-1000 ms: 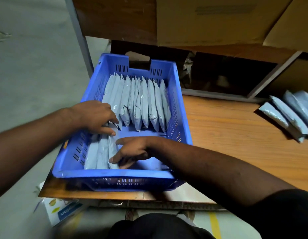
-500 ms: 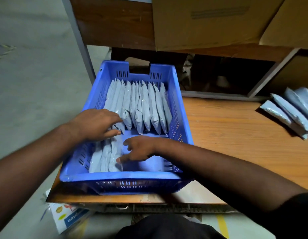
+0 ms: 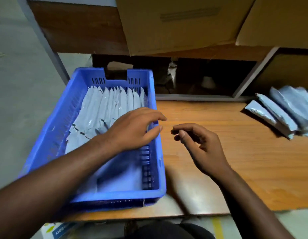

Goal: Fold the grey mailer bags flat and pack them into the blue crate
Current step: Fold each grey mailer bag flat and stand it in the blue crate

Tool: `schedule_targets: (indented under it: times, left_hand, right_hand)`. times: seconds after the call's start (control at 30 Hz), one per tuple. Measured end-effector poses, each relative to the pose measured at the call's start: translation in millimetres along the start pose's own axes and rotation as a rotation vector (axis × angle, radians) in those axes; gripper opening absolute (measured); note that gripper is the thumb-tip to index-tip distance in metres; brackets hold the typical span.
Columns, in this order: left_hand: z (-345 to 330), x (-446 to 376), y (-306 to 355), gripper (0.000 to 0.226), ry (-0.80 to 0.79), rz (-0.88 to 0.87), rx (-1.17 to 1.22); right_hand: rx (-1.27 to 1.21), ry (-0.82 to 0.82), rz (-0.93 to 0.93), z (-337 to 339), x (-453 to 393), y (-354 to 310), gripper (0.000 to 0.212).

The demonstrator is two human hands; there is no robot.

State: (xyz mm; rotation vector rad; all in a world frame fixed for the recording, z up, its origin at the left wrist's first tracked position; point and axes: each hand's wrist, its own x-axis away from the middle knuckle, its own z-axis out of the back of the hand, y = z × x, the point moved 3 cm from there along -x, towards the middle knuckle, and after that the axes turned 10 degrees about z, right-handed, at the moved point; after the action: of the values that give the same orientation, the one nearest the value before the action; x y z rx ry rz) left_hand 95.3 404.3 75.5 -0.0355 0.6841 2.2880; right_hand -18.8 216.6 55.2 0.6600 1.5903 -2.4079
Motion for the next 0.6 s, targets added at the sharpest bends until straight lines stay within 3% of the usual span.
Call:
schedule_targets:
  times: [0.23,0.37,0.5,0.6]
  left_hand:
    - [-83.5,-98.7,107.7,0.036,-0.071,-0.036,0.017]
    - [-154.8,-168.6,173.1,0.037,-0.147,-0.068,-0.027]
    - [-243.9,-220.5,211.2,0.039,-0.238,0.019,-0.016]
    - [-298.4,-237.5,233.3,0.038,-0.269,0.118,-0.012]
  right_hand:
    - [0.128,0.152,-0.061,129.6,21.3,57.1,0.023]
    - [0.169,0.22,-0.202,221.1,31.4,108.8,0.02]
    - [0.141,0.034,-0.362,279.5,47.8,172.1,0.015]
    - [0.148,-0.01,-0.409,307.2,60.1,214.6,0.016]
